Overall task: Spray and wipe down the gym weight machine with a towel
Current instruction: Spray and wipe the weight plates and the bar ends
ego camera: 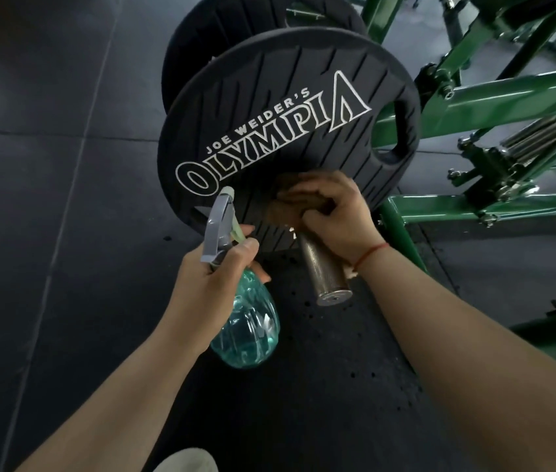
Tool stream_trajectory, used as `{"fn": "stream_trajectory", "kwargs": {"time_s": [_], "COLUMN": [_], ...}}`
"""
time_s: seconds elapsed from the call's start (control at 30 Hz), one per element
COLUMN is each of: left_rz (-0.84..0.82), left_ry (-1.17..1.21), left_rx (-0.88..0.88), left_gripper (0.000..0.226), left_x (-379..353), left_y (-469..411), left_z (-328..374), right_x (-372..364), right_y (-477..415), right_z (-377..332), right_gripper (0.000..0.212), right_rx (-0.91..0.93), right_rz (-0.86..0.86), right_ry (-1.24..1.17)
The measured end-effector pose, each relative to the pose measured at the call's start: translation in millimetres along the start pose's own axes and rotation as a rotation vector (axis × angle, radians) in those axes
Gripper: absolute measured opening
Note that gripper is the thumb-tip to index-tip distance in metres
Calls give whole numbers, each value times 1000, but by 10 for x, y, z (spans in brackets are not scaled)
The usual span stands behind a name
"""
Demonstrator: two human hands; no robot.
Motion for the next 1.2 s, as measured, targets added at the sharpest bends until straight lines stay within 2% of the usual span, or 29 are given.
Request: {"fn": "stream_trajectory", "kwargs": {"time_s": [0.1, 0.23, 0.3, 0.4, 0.6, 0.67, 0.83, 0.97, 1.07, 1.2], "left_rz": [-45, -110, -132, -169, -196, -196, -171, -151, -134, -110], "left_ry": [-20, -30, -17, -38, -73, -94, -93, -66, -45, -28], "left_rx": [-3, -9, -2, -39, -30, -4, 35, 61, 87, 84], "left_gripper": [12, 14, 17, 20, 27, 23, 20, 12, 9, 15], "left_x": [-48, -144, -181, -238, -325, -345, -332, -300, -268, -234], "left_y": [4, -3, -6, -15, -22, -23, -20, 18, 50, 71], "left_z": [-23, -44, -69, -63, -149, -189, -204, -211, -215, -195], "right_x": [-2, -24, -122, -316, -444, -382, -21, 48, 9, 134], "right_y": [-58, 115, 291, 644, 1206, 1230, 755, 189, 185, 555], "right_z": [278, 397, 495, 537, 490, 507, 475, 306, 253, 29], "right_gripper": [44, 38, 34, 53, 36, 34, 16, 31, 48, 54], "right_rx": [-224, -495, -652, -939, -1044, -1028, -757, -610, -549, -398], "right_rz": [59, 143, 126, 114, 179, 178, 185, 109, 69, 65], "right_ry": [-380, -814, -974, -1092, -1300, -1231, -582, -143, 16, 175]}}
Point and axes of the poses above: each hand's wrist, its own y-axis away from the middle knuckle, its own x-axis out of the back of the hand, z = x × y, the point moved 5 cm from there along -y, towards the middle knuckle, and after that the axes turned 1 degree about x, right-handed, at the moved point
